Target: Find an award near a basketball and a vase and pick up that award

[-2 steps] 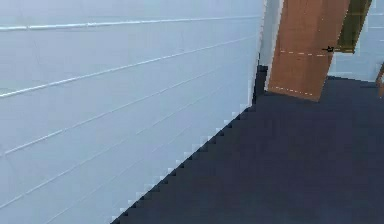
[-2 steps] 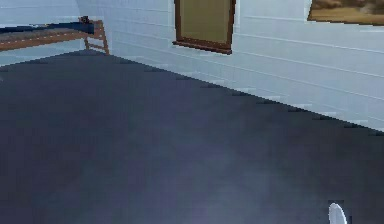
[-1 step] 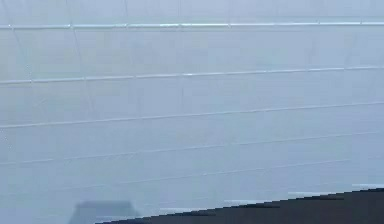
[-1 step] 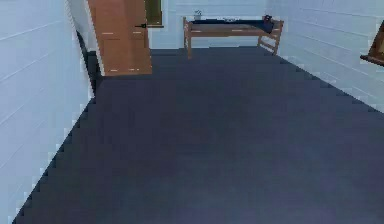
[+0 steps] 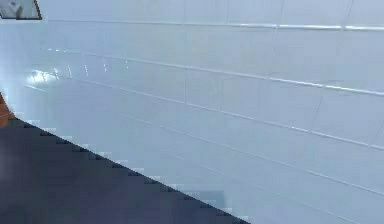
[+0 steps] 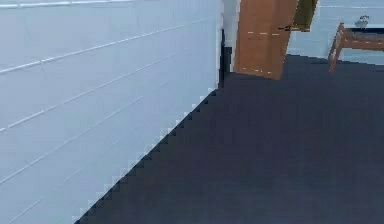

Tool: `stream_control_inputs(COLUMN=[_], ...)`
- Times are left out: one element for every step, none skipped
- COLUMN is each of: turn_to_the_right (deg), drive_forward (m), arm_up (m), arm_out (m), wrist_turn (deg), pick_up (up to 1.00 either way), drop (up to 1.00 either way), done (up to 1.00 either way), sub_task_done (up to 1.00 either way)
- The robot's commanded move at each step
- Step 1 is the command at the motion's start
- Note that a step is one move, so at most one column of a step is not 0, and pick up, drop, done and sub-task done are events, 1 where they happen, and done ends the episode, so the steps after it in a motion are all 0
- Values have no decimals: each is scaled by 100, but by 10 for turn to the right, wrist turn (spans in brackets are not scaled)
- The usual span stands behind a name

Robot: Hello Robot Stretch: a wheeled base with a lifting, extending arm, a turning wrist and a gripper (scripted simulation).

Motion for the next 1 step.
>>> stream_control_inputs(turn_to_the_right=[0], drive_forward=[65], arm_up=[0], arm_out=[0], wrist_turn=[0], pick_up=[0], drop=[0], done=[0], sub_task_done=[0])
